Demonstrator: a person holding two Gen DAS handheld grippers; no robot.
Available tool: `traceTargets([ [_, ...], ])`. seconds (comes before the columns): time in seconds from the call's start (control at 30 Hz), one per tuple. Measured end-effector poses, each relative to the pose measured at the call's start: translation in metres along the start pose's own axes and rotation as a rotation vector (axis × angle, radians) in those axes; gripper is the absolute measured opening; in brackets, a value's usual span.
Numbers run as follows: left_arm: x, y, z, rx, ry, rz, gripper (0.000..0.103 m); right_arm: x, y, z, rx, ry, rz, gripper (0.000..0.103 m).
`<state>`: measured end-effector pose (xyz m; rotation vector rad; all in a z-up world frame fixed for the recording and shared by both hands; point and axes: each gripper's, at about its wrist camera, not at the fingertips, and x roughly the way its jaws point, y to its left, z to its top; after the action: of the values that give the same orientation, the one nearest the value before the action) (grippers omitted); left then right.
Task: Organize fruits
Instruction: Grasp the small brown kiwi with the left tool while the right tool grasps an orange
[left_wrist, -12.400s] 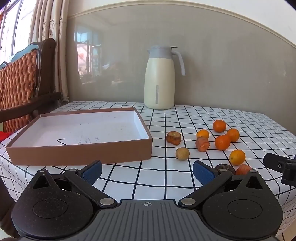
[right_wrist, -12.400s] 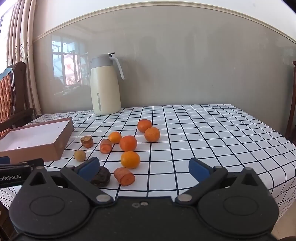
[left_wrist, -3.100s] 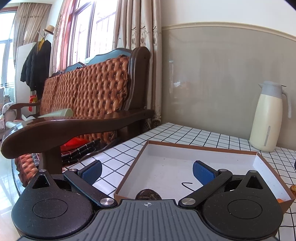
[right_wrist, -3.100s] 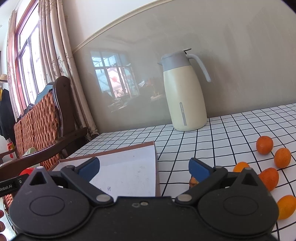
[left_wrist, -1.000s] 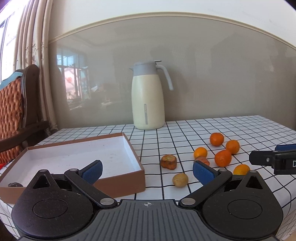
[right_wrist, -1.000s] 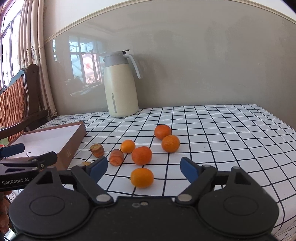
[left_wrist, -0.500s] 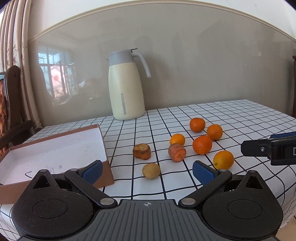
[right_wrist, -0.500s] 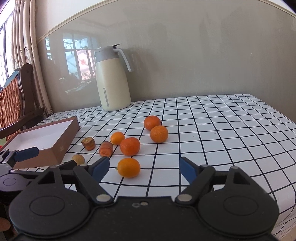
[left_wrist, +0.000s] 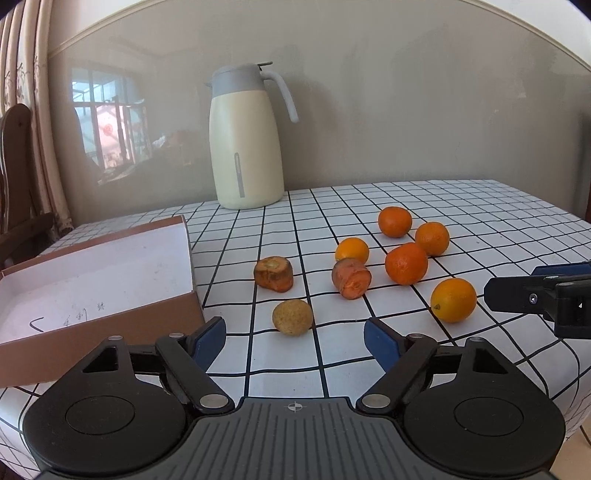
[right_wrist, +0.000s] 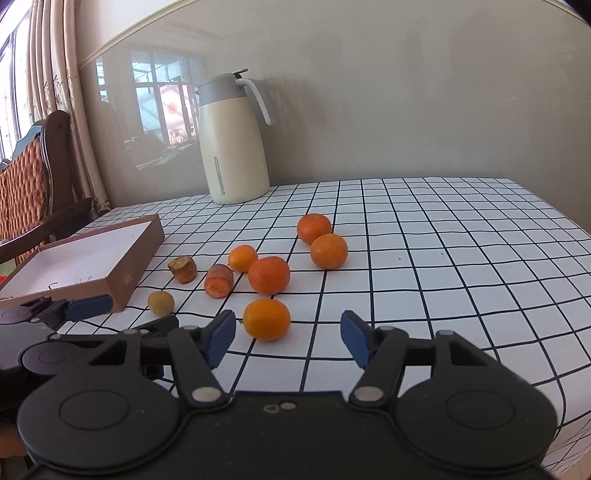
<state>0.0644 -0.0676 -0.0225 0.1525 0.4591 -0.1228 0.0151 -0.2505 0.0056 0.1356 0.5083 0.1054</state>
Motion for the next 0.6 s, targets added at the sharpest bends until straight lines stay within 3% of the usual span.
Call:
traceTargets([
  [0.13,0.005,0.002,0.001,-0.012,0.004,0.005,0.08,0.002,0.001,-0.001,0.001,0.006,0.0,0.052],
  [0.3,0.016,0.003,0.002,-0.029,0.027,0.002,0.065,0.008,0.002,0.0,0.01,0.011,-0.005,0.051],
  [0.5,0.027,-0.001,0.003,-0.038,0.035,0.01,0.065,0.012,0.003,0.001,0.02,0.009,-0.005,0.048],
  [0.6,0.031,-0.001,0.003,-0.049,0.042,0.008,0.058,0.017,0.003,0.001,0.03,0.02,-0.003,0.044],
])
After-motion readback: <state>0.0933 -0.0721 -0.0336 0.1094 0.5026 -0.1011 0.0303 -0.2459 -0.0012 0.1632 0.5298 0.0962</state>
